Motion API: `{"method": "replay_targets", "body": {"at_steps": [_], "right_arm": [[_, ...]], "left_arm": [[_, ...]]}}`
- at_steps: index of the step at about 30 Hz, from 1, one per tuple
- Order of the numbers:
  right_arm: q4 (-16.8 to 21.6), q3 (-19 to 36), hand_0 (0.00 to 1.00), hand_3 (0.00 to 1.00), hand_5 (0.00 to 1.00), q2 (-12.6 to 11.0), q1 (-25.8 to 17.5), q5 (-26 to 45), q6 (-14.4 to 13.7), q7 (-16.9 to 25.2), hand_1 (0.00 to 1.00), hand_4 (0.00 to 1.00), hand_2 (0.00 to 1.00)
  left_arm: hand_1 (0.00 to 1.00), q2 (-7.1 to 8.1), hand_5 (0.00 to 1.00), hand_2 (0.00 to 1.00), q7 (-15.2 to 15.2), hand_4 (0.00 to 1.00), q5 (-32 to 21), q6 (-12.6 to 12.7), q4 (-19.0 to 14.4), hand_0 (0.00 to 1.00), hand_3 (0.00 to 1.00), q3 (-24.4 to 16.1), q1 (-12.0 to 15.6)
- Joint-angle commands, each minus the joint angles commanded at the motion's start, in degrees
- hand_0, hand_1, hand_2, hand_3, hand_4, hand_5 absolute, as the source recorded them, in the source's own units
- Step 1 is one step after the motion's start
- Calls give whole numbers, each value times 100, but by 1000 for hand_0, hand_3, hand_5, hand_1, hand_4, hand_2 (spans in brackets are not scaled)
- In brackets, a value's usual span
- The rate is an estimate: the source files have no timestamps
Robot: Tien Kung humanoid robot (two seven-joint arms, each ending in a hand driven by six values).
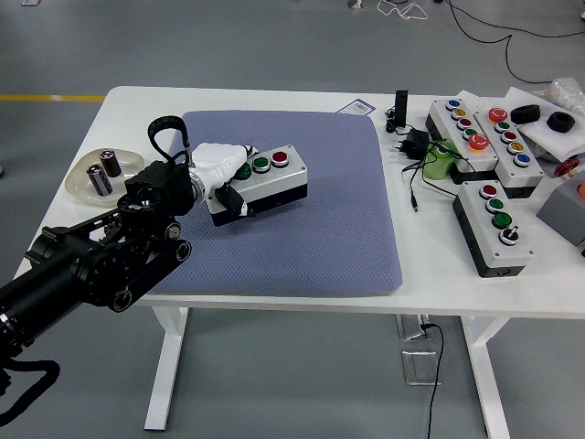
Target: Pick up the button,place it on the desk,press the button,press the button
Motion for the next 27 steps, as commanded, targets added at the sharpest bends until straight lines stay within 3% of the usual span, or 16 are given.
{"method": "replay_targets", "body": {"at_steps": [6,11,19,27], "right_arm": [[0,22,663,651,295,-1,15,-26,4,-3,584,293,629],[0,7,664,651,295,0,23,-15,5,-3,584,293,629],[0,38,664,651,295,6,23,-74,8,-19,584,293,629],[0,41,664,651,295,8,29,-103,13,-27,584,293,629]], "left_arm": [[142,120,2,142,-1137,444,194,65,-113,182,225,217,-163],[140,131,2,137,-1658,437,437,223,-108,182,219,434,-229],[151,37,2,145,-2031,448,525,-61,317,209,233,702,-307],[155,-31,2,153,-1955,460,236,-87,725,196,235,741,-269]]}}
